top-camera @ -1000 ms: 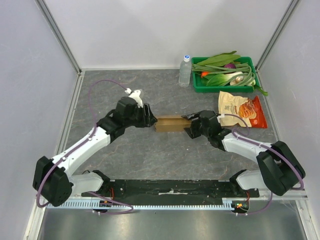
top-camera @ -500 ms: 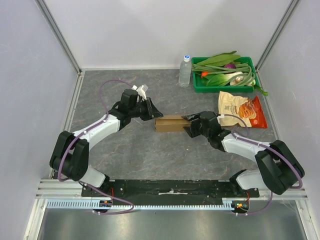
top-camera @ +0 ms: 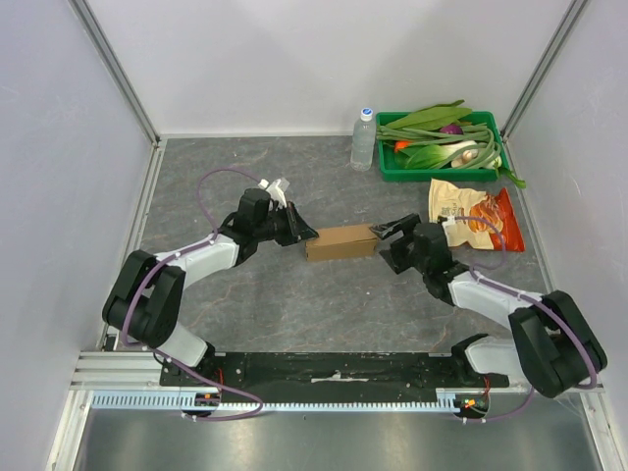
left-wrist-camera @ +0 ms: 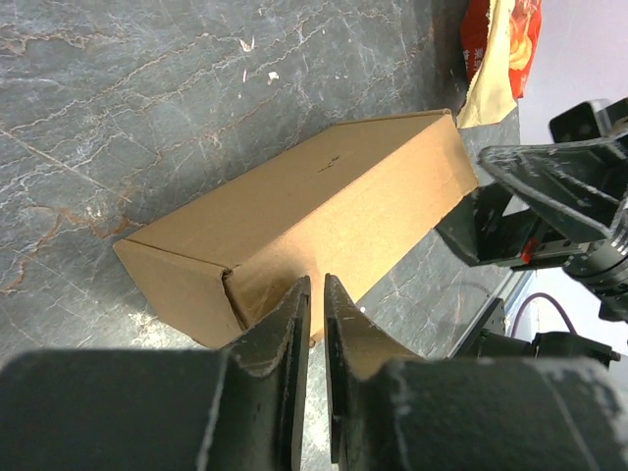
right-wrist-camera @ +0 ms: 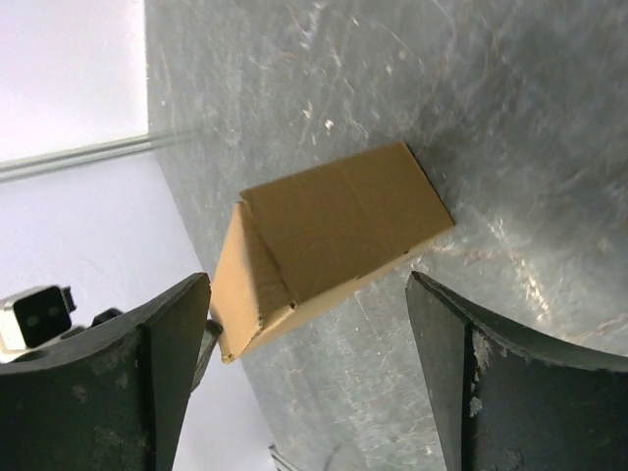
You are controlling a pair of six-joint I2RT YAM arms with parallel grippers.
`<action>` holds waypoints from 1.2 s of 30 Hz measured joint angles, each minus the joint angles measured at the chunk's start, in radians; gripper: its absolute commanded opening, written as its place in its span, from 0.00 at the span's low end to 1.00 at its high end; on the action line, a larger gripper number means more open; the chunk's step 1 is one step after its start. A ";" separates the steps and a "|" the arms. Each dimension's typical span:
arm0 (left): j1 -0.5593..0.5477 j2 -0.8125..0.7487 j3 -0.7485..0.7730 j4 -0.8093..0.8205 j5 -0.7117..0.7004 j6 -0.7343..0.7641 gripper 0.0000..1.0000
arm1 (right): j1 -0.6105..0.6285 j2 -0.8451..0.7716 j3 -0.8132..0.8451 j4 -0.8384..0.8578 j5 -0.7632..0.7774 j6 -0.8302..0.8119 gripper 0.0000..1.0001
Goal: Fold the paper box
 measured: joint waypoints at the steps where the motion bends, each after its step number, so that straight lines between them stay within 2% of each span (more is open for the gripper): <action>1: 0.000 0.000 -0.005 0.009 0.000 0.000 0.17 | -0.020 -0.019 -0.015 0.017 -0.018 -0.046 0.88; 6: 0.001 0.000 -0.019 0.040 0.000 0.000 0.17 | -0.143 -0.038 -0.040 0.145 -0.196 -0.242 0.82; 12: 0.002 0.000 -0.023 0.047 0.000 0.000 0.17 | -0.198 0.113 0.006 0.261 -0.442 -0.387 0.66; 20: 0.002 -0.002 -0.024 0.044 -0.003 0.000 0.16 | -0.227 0.180 0.005 0.312 -0.539 -0.516 0.49; 23: 0.002 -0.006 -0.030 0.047 -0.005 0.000 0.17 | -0.241 0.204 -0.020 0.383 -0.567 -0.537 0.36; 26: 0.000 -0.013 -0.038 0.052 -0.011 0.001 0.22 | -0.260 0.241 -0.047 0.486 -0.609 -0.536 0.30; 27: -0.001 -0.015 -0.040 0.054 -0.011 0.001 0.29 | -0.266 0.257 -0.057 0.531 -0.623 -0.534 0.30; 31: -0.003 -0.044 -0.048 0.042 -0.012 0.004 0.45 | -0.272 0.311 -0.072 0.651 -0.668 -0.525 0.28; 36: -0.002 -0.137 -0.047 -0.077 -0.035 0.031 0.52 | -0.272 0.339 -0.074 0.704 -0.708 -0.523 0.27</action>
